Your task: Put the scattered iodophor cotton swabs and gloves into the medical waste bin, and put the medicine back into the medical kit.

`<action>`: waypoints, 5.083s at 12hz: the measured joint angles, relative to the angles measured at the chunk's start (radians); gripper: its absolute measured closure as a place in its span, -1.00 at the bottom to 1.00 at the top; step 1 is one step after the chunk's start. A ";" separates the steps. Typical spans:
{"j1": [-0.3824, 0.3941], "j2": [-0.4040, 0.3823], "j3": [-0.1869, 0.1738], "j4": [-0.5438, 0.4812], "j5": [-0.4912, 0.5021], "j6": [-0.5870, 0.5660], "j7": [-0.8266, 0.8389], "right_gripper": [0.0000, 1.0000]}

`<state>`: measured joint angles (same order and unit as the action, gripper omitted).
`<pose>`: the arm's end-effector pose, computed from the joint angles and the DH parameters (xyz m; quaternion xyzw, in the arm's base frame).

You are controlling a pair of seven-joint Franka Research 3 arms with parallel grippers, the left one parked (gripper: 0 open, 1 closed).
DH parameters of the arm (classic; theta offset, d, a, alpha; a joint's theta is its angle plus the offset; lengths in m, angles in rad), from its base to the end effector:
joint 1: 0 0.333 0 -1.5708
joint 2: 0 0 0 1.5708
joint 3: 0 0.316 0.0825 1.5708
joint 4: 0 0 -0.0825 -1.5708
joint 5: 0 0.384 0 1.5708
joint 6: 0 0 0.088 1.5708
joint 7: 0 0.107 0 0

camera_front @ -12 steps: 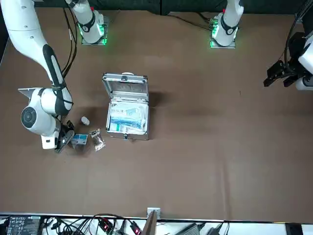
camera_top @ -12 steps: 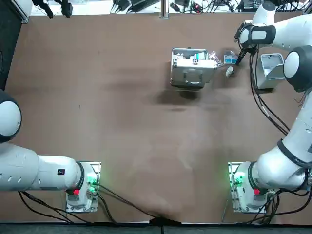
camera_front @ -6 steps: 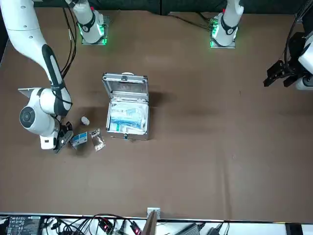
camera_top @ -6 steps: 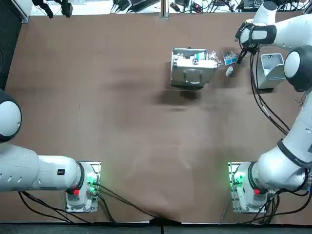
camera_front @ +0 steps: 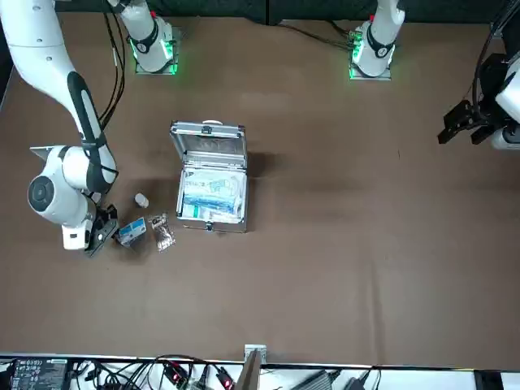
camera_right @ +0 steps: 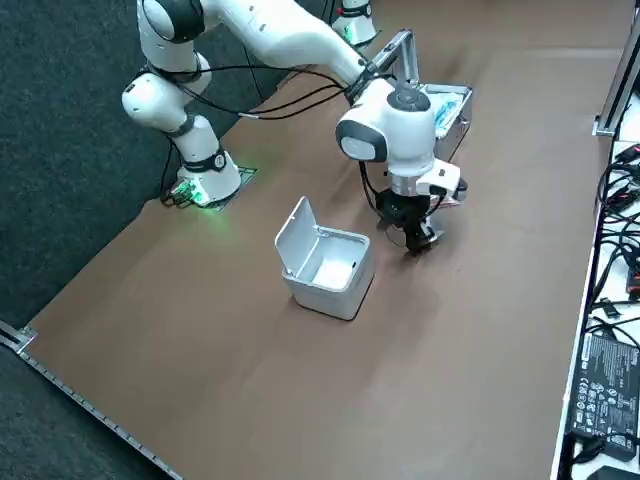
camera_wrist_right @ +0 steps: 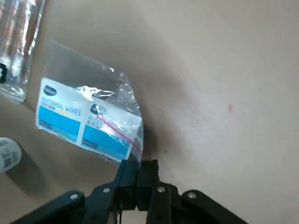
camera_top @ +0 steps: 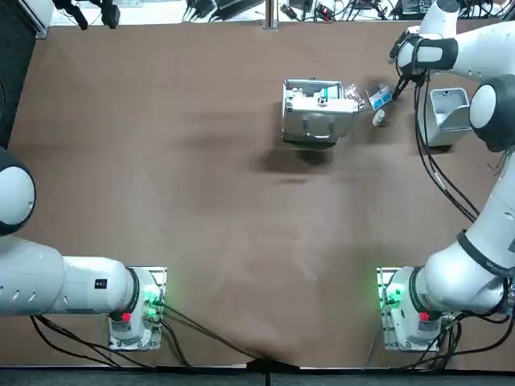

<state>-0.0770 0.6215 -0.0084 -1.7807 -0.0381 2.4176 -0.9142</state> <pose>0.6580 -0.0561 0.2081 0.9091 0.4162 -0.0005 0.0170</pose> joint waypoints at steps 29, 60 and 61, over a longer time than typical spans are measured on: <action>-0.299 -0.235 -0.010 0.238 0.085 -0.695 -0.116 0.97; 0.184 -0.091 0.023 0.137 0.073 -0.382 0.226 -0.82; 0.186 -0.083 0.023 0.134 0.073 -0.371 0.223 -0.82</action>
<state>0.1094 0.5388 0.0142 -1.6466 0.0349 2.0470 -0.6916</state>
